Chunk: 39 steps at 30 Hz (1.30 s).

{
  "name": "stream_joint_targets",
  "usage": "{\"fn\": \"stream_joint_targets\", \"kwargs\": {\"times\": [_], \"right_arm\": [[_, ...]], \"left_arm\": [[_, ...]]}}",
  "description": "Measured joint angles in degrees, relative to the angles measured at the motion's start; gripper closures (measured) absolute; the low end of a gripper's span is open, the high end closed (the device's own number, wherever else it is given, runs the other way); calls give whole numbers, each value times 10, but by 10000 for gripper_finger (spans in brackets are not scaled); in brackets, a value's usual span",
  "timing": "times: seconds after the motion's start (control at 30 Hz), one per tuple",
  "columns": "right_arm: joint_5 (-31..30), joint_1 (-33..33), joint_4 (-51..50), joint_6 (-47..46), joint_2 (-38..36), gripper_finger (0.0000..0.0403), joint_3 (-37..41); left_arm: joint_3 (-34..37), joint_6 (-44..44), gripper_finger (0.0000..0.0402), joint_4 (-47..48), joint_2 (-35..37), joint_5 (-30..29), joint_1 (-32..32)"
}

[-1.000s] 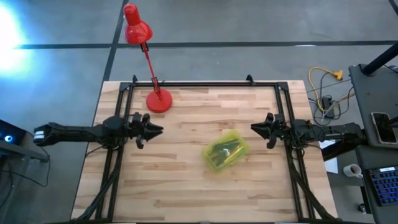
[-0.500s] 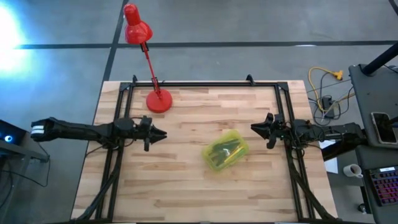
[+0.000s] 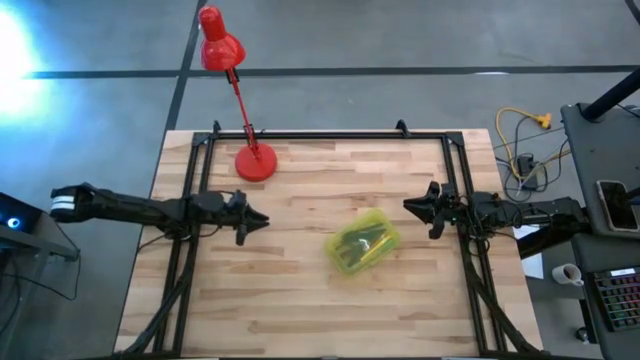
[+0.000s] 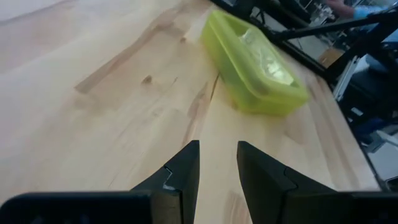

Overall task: Pick & place school supplies into a supply box
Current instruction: Return to Home Position

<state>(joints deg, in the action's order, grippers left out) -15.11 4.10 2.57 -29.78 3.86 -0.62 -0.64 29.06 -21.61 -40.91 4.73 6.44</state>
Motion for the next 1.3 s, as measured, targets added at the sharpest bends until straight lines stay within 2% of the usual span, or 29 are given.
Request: {"fn": "stream_joint_targets", "kwargs": {"times": [0.7, 1.3], "right_arm": [[0, 0, 0, 0, 0, 335, 0], [0, 0, 0, 0, 1, 335, 0]], "left_arm": [[0, 0, 309, 0, -77, 0, 0], [0, 0, 309, 0, -87, 0, 0]]}}
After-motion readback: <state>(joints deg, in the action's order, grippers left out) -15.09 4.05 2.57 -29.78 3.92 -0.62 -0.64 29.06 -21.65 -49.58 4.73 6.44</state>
